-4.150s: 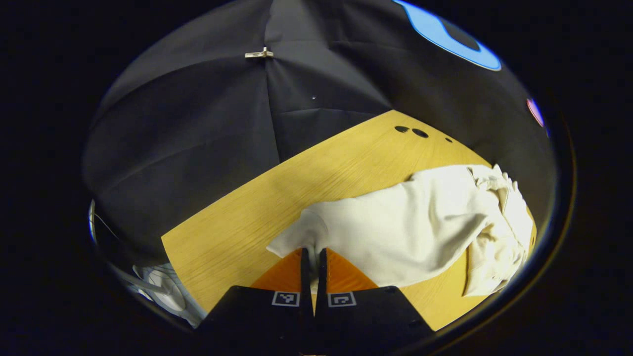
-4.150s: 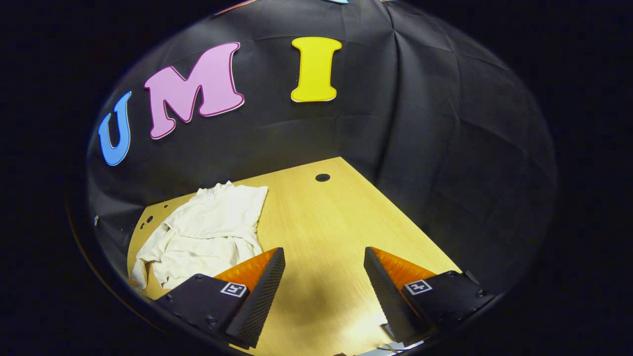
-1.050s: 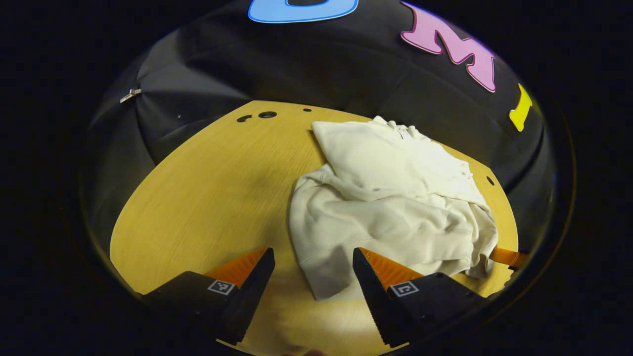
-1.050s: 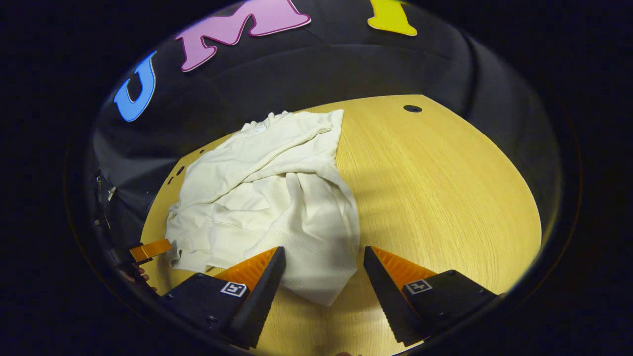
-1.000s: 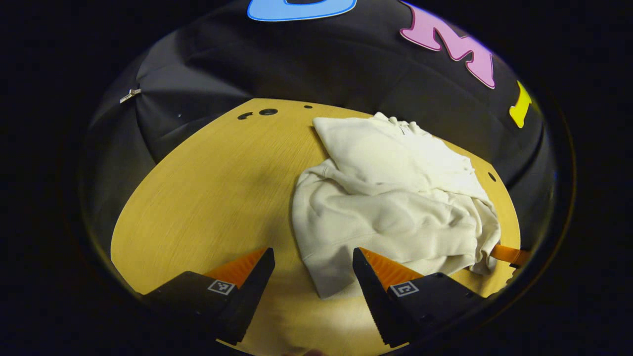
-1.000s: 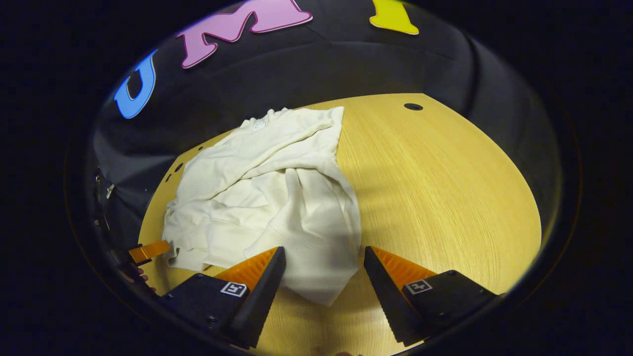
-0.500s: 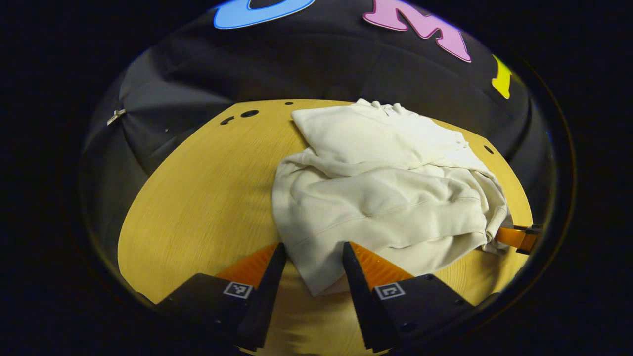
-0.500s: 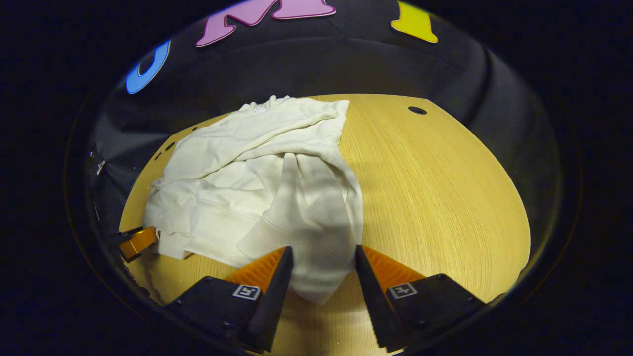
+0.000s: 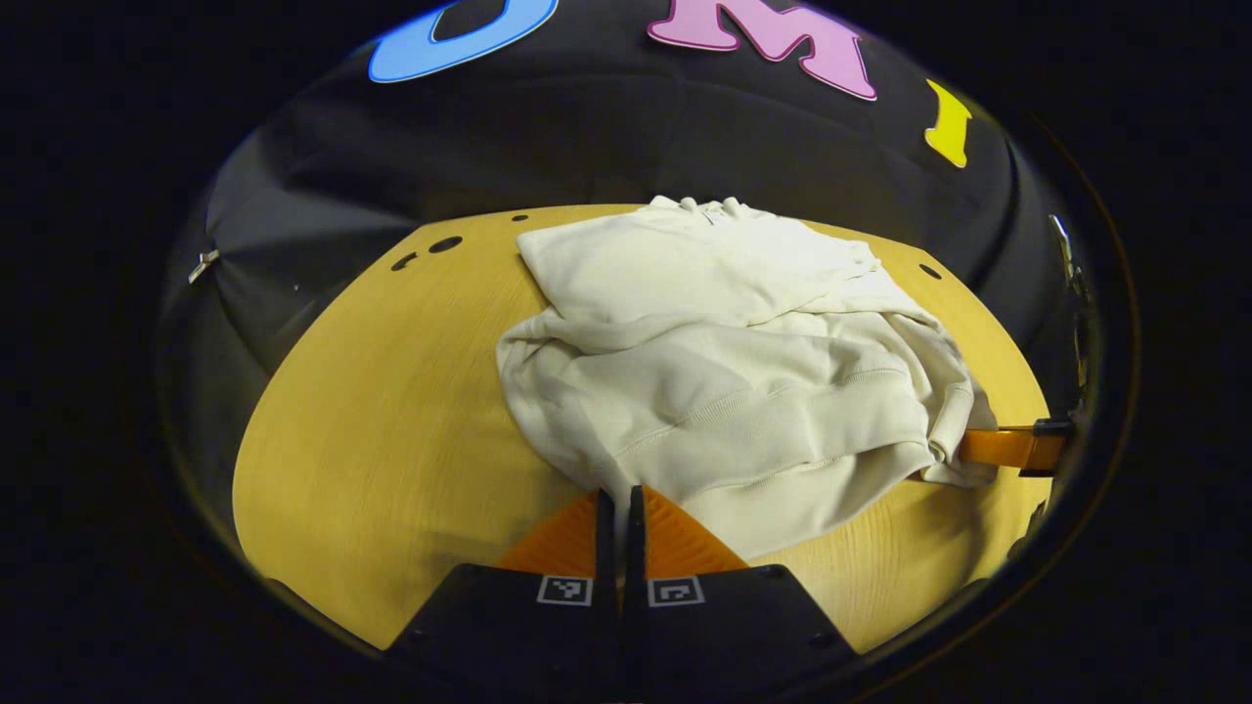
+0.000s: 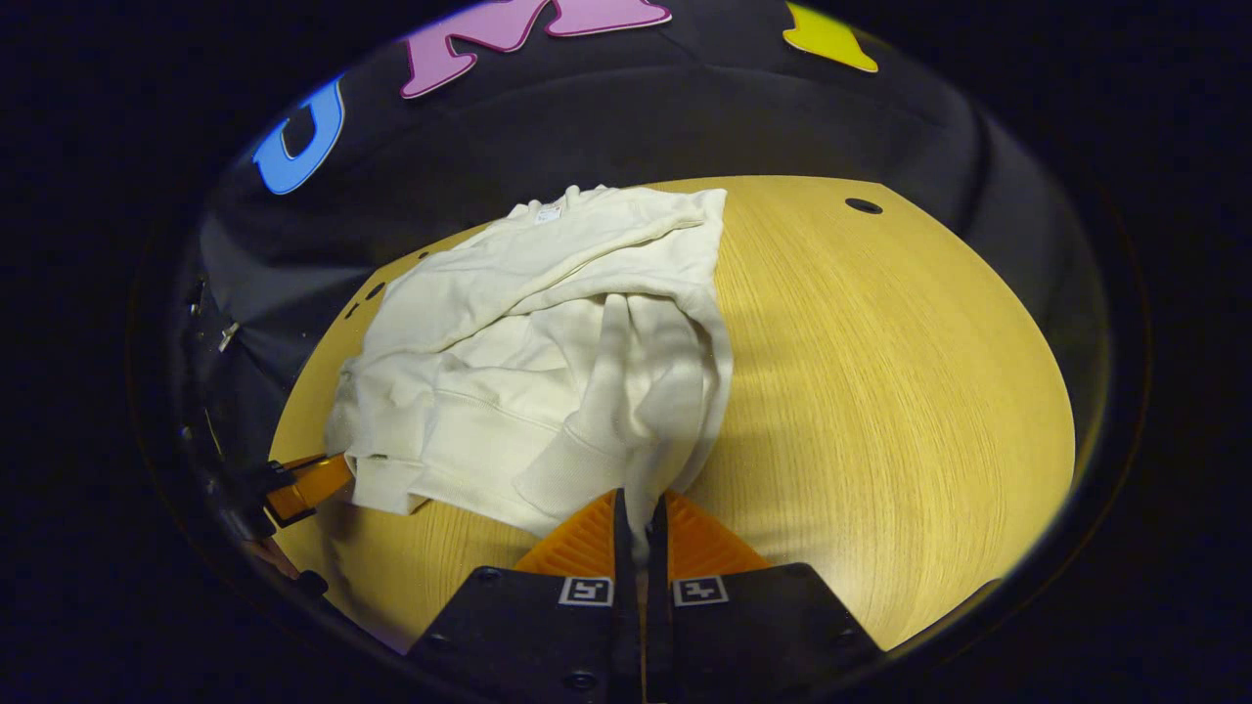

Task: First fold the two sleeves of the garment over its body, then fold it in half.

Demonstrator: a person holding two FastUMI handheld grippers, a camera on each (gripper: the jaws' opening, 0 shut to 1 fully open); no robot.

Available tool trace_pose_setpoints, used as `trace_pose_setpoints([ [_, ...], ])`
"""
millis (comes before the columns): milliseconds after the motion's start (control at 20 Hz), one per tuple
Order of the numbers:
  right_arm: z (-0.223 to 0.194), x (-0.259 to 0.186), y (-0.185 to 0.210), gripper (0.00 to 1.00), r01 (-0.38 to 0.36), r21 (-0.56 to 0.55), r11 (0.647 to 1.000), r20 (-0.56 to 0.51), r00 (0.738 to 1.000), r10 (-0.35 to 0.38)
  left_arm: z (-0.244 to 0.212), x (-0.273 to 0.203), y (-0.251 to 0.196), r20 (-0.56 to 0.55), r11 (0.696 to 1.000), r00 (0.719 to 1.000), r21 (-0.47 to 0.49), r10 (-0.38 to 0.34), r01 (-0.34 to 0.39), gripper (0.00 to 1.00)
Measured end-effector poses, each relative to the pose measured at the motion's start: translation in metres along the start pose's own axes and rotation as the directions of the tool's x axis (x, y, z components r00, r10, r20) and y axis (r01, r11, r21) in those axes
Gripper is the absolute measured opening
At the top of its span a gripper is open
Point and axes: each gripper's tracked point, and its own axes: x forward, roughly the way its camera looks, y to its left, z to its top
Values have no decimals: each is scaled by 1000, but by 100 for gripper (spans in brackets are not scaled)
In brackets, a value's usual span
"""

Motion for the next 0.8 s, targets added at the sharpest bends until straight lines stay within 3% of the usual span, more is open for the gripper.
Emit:
trace_pose_setpoints([
  [350,56,-10,4,7,-37,22,999,92,995,35,49,-23,0,68,991,997,-129,-36,45,6],
  [600,128,-3,11,7,-74,28,997,182,981,68,110,-36,-13,152,981,983,-152,-100,123,6],
  [800,189,6,21,7,-102,7,995,250,963,97,171,-28,-16,229,981,967,-128,-113,145,6],
])
